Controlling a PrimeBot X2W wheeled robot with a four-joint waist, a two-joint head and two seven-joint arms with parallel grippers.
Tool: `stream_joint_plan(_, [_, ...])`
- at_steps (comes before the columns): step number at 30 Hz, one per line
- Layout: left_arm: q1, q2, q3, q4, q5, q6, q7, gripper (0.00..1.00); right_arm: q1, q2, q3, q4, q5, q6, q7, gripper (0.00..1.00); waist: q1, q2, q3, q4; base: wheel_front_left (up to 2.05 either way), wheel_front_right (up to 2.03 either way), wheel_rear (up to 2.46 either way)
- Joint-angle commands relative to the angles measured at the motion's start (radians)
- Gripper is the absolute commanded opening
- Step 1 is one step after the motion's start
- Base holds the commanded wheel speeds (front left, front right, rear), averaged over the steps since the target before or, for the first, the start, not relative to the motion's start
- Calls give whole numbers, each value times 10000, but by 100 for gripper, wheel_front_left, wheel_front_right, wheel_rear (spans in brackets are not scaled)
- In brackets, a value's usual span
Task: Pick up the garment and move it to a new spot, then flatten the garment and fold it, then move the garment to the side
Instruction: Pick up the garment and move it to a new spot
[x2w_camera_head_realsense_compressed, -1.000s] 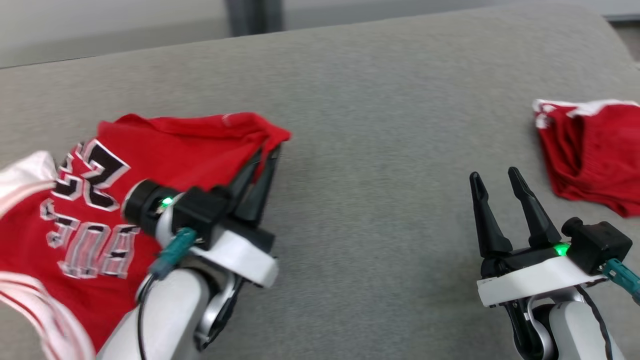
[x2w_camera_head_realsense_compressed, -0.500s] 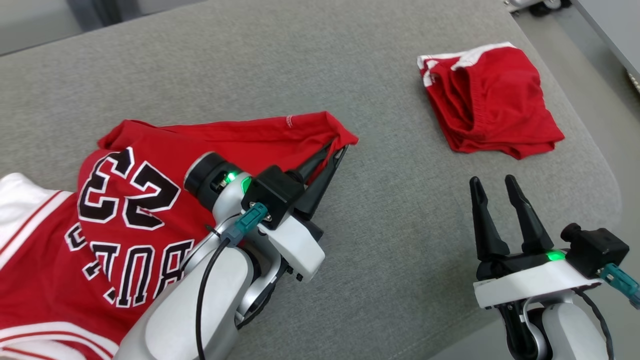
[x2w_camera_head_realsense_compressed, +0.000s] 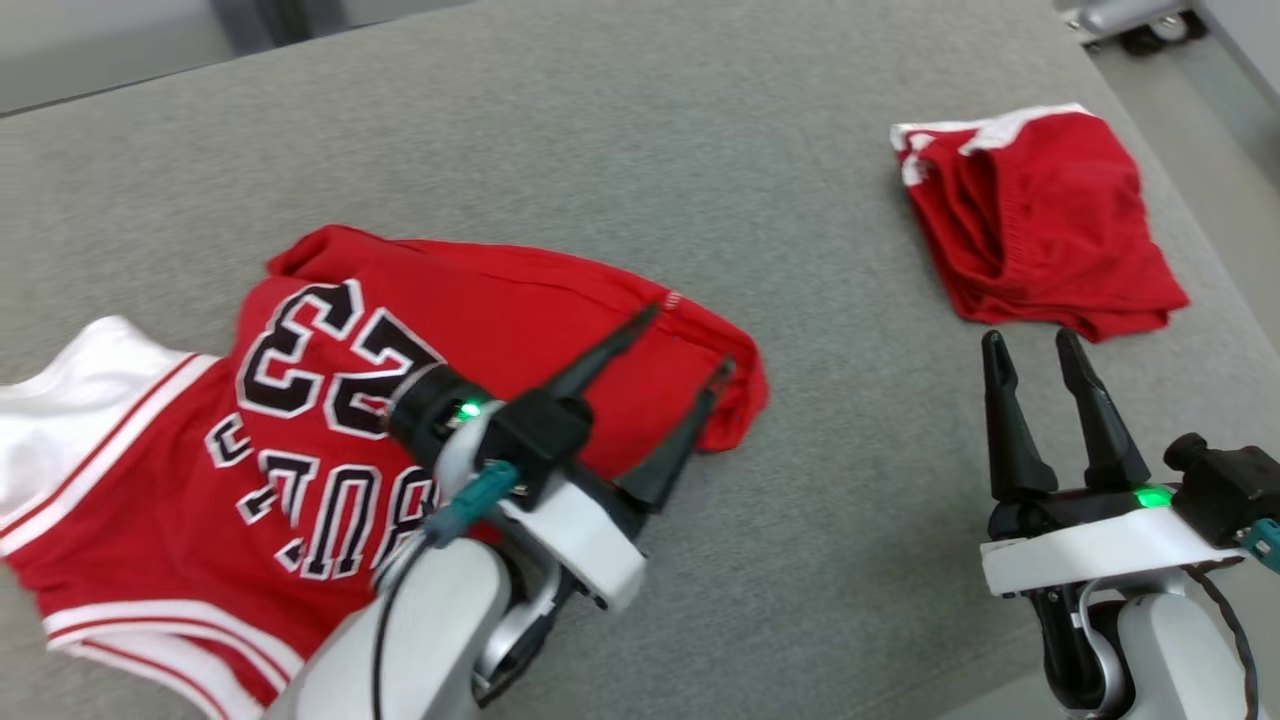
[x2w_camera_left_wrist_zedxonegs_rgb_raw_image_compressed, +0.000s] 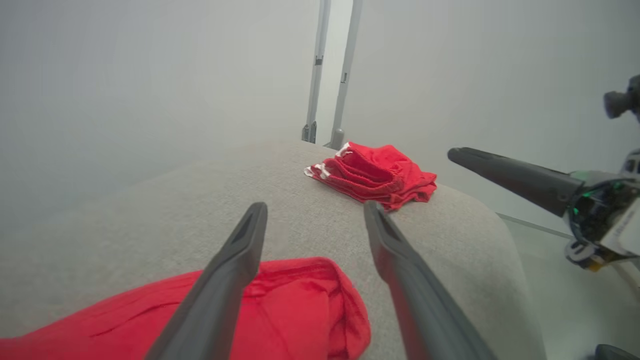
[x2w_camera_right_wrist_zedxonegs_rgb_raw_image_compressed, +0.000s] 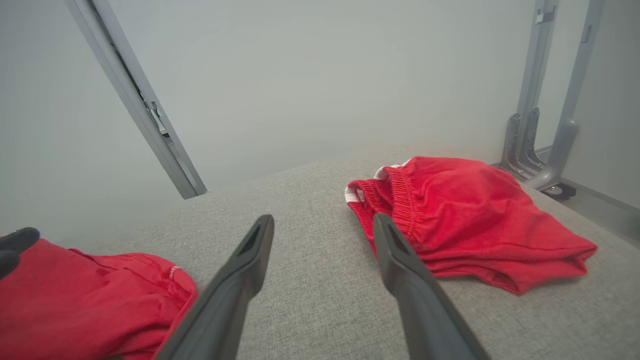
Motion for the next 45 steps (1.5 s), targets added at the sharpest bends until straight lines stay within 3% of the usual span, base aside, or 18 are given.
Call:
stream_joint_plan(1, [162, 183, 213, -68, -19, 191, -150, 100, -11, -56, -100, -60, -139, 1, -67, 100, 0, -1, -261, 496, 0, 0, 0])
stream_joint_plan(5, [352, 460, 1031, -355, -156, 860, -673, 100, 23, -57, -308, -86, -463, 1, -69, 100, 0, -1, -489, 1193, 0, 0, 0])
stream_joint_plan(6, [480, 667, 1502, -445, -214, 1194, -850, 100, -24, -62, -358, -90, -626, 1, -67, 100, 0, -1, -569, 1512, 0, 0, 0])
stream_joint_plan(10, [674, 1095, 2464, -587, -463, 1757, -1153, 100, -136, -63, -420, -142, -873, 1, 56, 100, 0, -1, -705, 2034, 0, 0, 0])
stream_joint_plan(22, [2154, 2055, 4548, -1421, -901, 2753, -1566, 100, 46, -65, -528, -399, -1425, 1, 602, 100, 0, -1, -1289, 2810, 0, 0, 0])
stream_joint_plan(34, [4123, 2342, 4579, -2935, -649, 3414, -1338, 100, 993, -62, -647, -813, -1622, 1, 1130, 100, 0, -1, -2003, 2993, 0, 0, 0])
stream_joint_plan(45, [4590, 2451, 4506, -3250, -693, 3554, -1059, 100, 1499, -61, -780, -1138, -1559, 1, 1395, 100, 0, -1, -2299, 3003, 0, 0, 0])
